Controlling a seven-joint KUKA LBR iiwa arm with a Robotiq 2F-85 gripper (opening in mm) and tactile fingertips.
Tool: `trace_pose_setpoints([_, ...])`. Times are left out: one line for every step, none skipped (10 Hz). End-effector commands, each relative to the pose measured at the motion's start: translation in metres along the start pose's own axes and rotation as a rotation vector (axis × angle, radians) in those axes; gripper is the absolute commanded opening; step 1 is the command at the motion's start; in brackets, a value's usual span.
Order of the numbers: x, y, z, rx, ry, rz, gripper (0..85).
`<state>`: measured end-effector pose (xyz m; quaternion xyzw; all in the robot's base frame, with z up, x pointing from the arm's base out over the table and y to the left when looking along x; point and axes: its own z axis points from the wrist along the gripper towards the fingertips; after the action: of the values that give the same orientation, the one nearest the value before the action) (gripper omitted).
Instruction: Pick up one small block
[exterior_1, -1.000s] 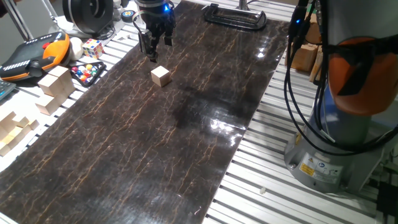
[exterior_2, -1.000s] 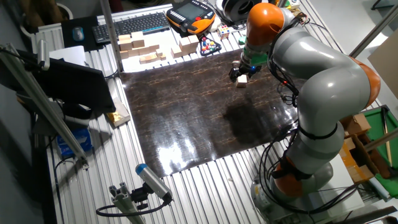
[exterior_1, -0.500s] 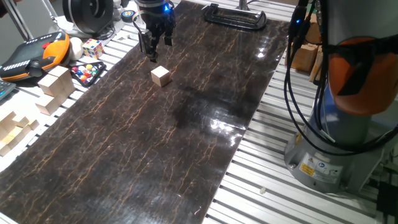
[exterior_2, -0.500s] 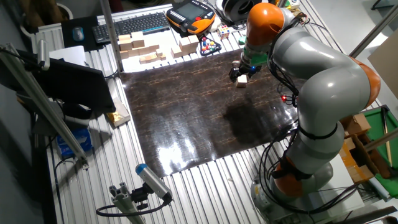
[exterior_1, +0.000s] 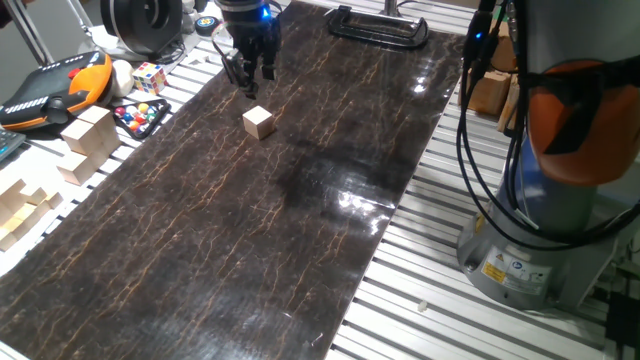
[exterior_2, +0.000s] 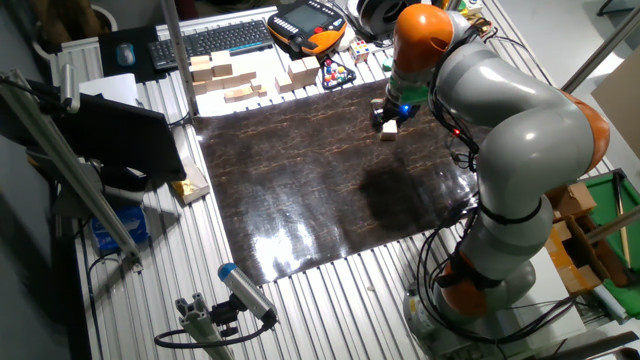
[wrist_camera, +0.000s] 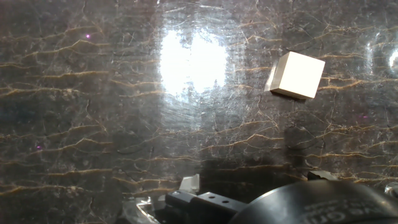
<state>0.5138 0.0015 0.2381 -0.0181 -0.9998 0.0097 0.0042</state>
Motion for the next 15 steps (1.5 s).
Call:
trace_pose_setpoints([0.000, 0.000, 0.000, -0.001, 0.002, 0.000, 0.7])
trace_pose_setpoints([0.000, 0.000, 0.000, -0.001, 0.005, 0.002, 0.7])
trace_pose_setpoints([0.000, 0.000, 0.000, -0.001, 0.006, 0.002, 0.7])
trace_pose_setpoints([0.000, 0.000, 0.001, -0.001, 0.006, 0.003, 0.7])
trace_pose_setpoints([-0.001, 0.000, 0.001, -0.001, 0.005, 0.003, 0.7])
trace_pose_setpoints([-0.001, -0.001, 0.001, 0.001, 0.005, 0.005, 0.7])
trace_pose_setpoints([-0.002, -0.001, 0.002, 0.002, 0.003, 0.008, 0.7])
trace_pose_setpoints([-0.003, -0.002, 0.003, 0.002, 0.003, 0.012, 0.7])
trace_pose_setpoints([-0.005, -0.003, 0.005, 0.002, 0.001, 0.019, 0.7])
trace_pose_setpoints([-0.008, -0.003, 0.007, 0.008, 0.000, 0.025, 0.7])
trace_pose_setpoints([-0.013, -0.002, 0.011, 0.042, -0.007, 0.019, 0.7])
trace_pose_setpoints([-0.016, -0.002, 0.015, 0.066, -0.017, 0.014, 0.7])
trace_pose_setpoints([-0.020, -0.003, 0.019, 0.066, -0.022, 0.032, 0.7])
trace_pose_setpoints([-0.024, -0.005, 0.023, 0.066, -0.019, 0.046, 0.7])
trace_pose_setpoints([-0.027, -0.011, 0.029, 0.043, -0.009, 0.068, 0.7])
